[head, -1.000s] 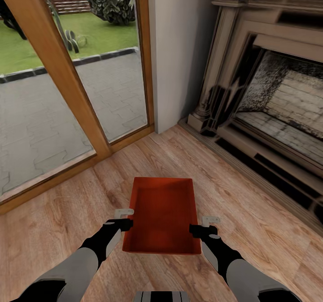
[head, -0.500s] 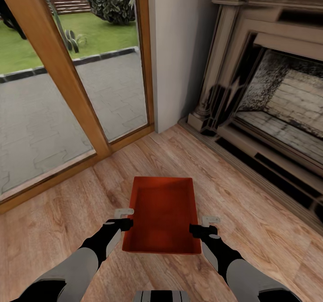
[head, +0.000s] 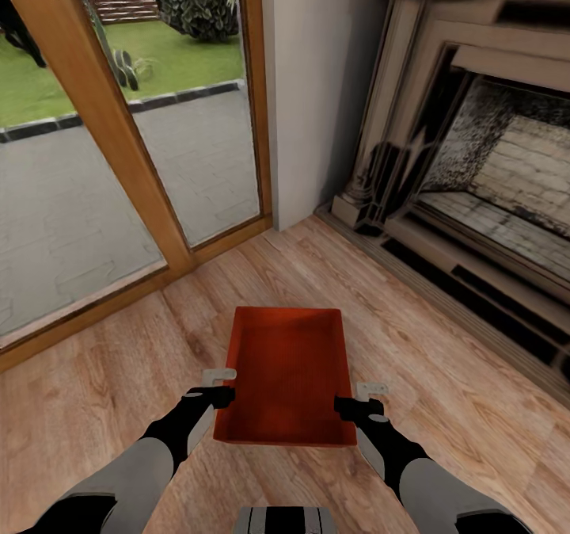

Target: Move the two storage containers from the living room to the garage. In the garage, place one container on the floor and stack the other container on top of it (either order is fine).

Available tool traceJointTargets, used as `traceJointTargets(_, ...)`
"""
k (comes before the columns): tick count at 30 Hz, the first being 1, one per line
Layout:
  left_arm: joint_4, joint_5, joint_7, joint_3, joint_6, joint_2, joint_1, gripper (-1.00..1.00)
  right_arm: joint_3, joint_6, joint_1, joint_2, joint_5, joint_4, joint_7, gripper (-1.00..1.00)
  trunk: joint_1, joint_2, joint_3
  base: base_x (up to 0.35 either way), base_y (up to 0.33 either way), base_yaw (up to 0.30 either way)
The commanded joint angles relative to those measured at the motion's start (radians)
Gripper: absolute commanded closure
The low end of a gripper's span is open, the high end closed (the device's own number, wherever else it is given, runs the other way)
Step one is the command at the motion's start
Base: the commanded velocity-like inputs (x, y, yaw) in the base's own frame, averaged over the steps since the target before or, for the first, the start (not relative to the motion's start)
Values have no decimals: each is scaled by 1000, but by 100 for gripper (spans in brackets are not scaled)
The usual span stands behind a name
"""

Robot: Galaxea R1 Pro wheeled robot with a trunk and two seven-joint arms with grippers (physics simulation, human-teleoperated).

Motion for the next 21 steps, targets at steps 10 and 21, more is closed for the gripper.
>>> traceJointTargets(10, -2, -1, 2, 3, 6, -1, 0, -100, 7, -1, 0, -1, -10, 0, -5, -100, 0, 0, -1, 0, 0, 0)
traceJointTargets(21, -2, -1, 2, 2, 6, -1, 0, -100, 7, -1, 0, -1, -10, 0, -5, -100, 38, -70, -32, 0, 0, 0)
